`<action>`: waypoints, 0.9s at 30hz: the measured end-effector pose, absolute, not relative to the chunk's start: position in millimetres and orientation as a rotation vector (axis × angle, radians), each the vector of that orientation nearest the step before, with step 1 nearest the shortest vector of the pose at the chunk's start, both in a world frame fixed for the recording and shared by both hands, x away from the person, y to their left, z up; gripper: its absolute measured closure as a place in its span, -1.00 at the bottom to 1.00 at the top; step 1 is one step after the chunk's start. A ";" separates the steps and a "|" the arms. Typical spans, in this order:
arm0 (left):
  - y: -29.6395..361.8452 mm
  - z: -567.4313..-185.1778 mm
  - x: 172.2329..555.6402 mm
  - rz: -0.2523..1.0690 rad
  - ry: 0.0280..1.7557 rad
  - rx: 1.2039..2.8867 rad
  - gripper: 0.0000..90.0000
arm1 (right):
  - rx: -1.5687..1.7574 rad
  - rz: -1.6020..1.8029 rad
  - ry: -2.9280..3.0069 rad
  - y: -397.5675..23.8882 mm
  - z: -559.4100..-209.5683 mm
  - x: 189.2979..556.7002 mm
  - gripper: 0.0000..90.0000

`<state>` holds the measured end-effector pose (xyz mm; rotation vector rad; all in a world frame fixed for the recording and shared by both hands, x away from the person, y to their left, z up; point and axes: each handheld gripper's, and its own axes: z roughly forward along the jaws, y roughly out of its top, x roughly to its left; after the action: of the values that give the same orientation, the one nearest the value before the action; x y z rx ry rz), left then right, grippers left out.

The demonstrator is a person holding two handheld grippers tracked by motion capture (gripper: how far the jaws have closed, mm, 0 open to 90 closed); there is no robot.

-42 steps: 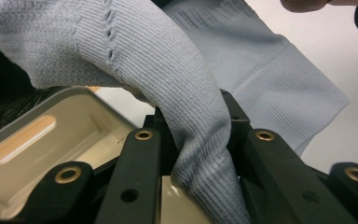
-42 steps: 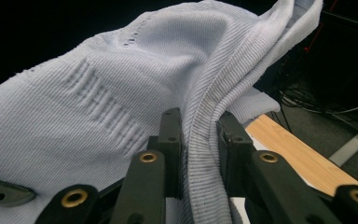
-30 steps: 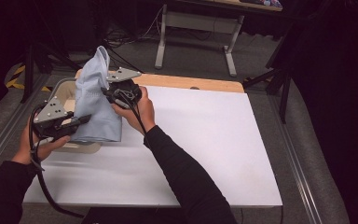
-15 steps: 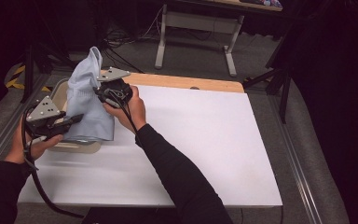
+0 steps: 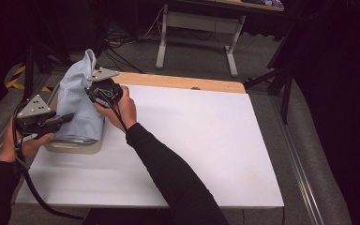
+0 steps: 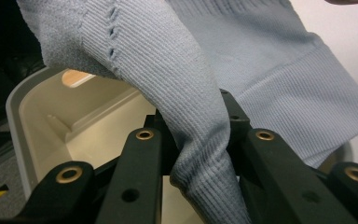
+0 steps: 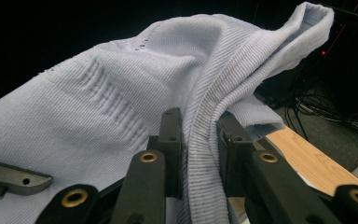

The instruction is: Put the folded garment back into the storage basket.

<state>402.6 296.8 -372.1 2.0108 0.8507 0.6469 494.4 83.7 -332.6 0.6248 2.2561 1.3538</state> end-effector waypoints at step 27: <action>301.0 -402.4 418.6 0.661 1.046 2.162 0.58 | 0.730 1.300 2.335 101.4 -379.1 502.8 0.66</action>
<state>418.6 301.0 -402.4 2.1620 1.0464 0.6611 502.8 101.4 -379.1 0.7295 2.3348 1.2996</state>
